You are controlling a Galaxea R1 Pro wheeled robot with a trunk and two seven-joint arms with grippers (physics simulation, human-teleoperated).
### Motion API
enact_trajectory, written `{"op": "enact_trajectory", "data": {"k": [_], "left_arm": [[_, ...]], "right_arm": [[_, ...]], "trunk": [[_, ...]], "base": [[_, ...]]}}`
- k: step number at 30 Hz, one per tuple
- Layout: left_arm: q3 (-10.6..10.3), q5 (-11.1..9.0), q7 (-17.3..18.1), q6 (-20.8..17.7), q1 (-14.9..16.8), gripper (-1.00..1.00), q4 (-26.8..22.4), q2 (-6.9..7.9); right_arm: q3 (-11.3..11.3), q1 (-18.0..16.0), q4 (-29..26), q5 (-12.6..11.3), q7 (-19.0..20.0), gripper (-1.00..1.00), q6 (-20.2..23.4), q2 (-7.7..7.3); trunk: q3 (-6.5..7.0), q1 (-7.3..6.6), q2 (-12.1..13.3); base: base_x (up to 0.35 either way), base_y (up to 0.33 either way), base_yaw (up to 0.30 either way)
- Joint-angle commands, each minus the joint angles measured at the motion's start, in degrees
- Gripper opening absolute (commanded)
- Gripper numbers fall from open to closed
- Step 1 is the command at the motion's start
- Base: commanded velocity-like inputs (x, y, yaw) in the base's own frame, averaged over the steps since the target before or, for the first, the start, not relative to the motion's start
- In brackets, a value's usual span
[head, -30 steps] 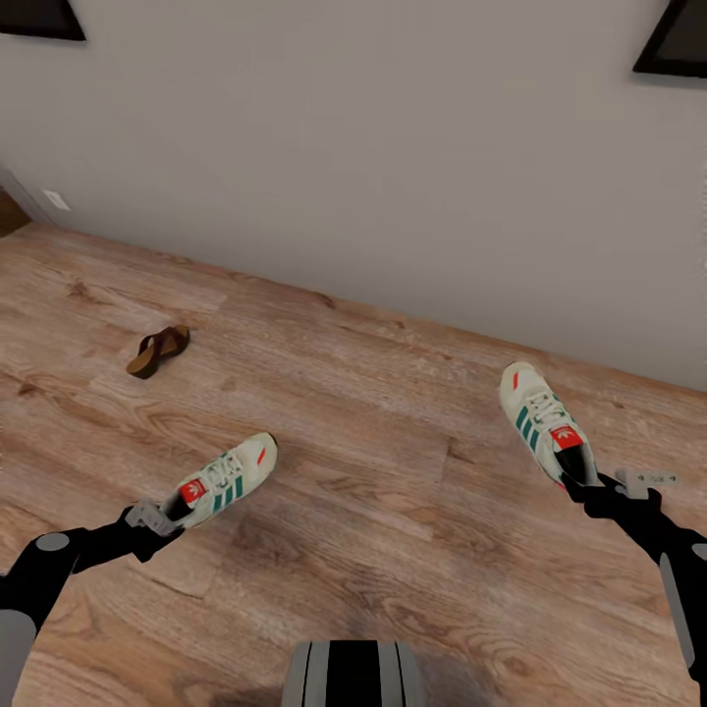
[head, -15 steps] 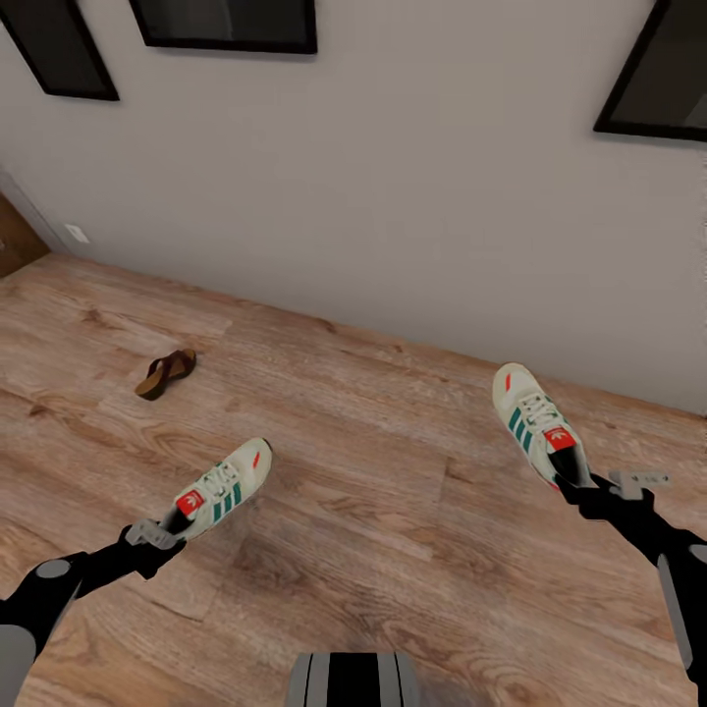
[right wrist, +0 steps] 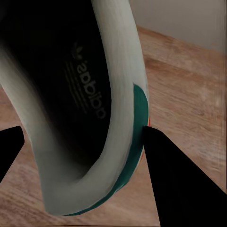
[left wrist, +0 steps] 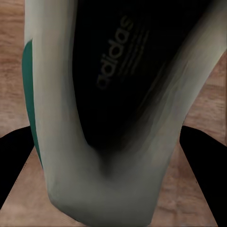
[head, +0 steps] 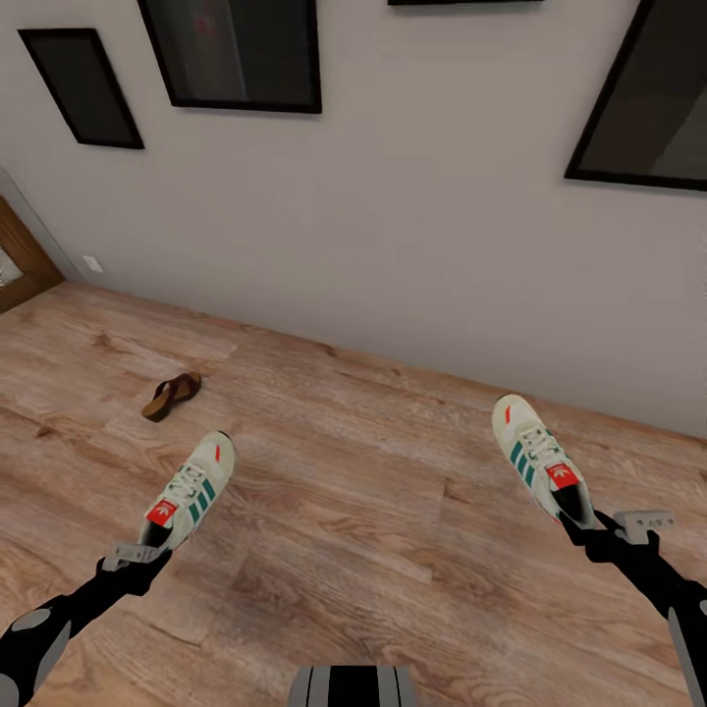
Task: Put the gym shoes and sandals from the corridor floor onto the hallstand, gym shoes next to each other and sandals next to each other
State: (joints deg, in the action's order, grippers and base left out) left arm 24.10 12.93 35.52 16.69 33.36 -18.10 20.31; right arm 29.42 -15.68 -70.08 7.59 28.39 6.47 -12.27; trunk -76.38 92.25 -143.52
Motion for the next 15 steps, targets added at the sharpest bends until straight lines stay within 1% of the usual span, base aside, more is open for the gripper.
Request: {"op": "enact_trajectory", "data": {"k": [1, 9, 15], "left_arm": [[0.4, 0.5, 0.2, 0.4, -0.1, -1.00, 0.0, -0.12], [0.5, 0.1, -0.2, 0.3, -0.3, -1.00, 0.0, -0.17], [0.5, 0.1, -2.2, 0.4, -0.3, -1.00, 0.1, -0.28]], "right_arm": [[0.4, 0.0, 0.2, 0.4, 0.4, -1.00, 0.2, 0.04], [0.7, 0.1, 0.7, 0.4, 0.4, -1.00, 0.1, 0.05], [0.8, 0.1, 0.7, 0.4, 0.4, -1.00, 0.1, 0.05]], "trunk": [[0.28, -0.03, 0.0], [2.77, -0.24, 0.1], [4.61, -0.39, 0.2]], "base": [[0.000, 0.000, -0.047], [0.000, 0.000, -0.103], [0.000, 0.000, -0.168]]}}
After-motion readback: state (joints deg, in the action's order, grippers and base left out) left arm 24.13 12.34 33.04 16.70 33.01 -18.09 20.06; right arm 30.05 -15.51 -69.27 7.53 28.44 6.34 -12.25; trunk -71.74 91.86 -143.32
